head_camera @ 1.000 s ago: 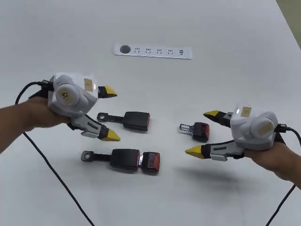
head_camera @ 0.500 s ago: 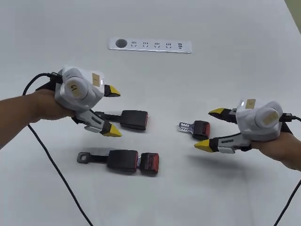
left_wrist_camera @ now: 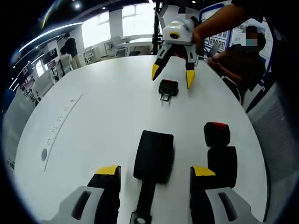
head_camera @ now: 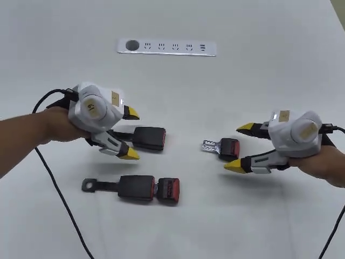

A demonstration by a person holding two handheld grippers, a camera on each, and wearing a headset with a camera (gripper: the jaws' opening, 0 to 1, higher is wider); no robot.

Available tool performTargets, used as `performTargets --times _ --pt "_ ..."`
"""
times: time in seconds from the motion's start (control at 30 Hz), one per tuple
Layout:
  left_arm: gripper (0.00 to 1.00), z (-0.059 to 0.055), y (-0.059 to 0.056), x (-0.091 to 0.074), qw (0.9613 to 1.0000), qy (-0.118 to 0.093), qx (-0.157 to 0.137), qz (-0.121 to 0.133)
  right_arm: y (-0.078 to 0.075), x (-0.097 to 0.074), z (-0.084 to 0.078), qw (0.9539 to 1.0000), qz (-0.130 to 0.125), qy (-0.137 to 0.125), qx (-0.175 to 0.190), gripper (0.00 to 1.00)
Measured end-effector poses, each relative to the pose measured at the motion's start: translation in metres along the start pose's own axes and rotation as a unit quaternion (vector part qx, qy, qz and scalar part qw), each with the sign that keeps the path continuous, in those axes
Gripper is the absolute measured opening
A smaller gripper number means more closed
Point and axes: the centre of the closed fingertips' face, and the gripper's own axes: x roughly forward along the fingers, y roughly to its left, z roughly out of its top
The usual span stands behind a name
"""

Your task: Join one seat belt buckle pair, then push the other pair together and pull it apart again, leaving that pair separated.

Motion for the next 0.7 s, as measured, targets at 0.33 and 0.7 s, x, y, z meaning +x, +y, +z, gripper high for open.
performTargets --times 0.33,0.7 --pt "0.57 -0.006 -0.001 0.013 0.9996 0.012 0.027 -0.006 0.001 0.002 -0.007 0.9999 0.005 0.015 -0.004 0.60" --pt "0.48 -0.008 0.003 0.017 0.9997 0.004 0.020 -0.010 0.001 0.007 -0.009 0.9990 0.016 0.033 -0.027 0.48"
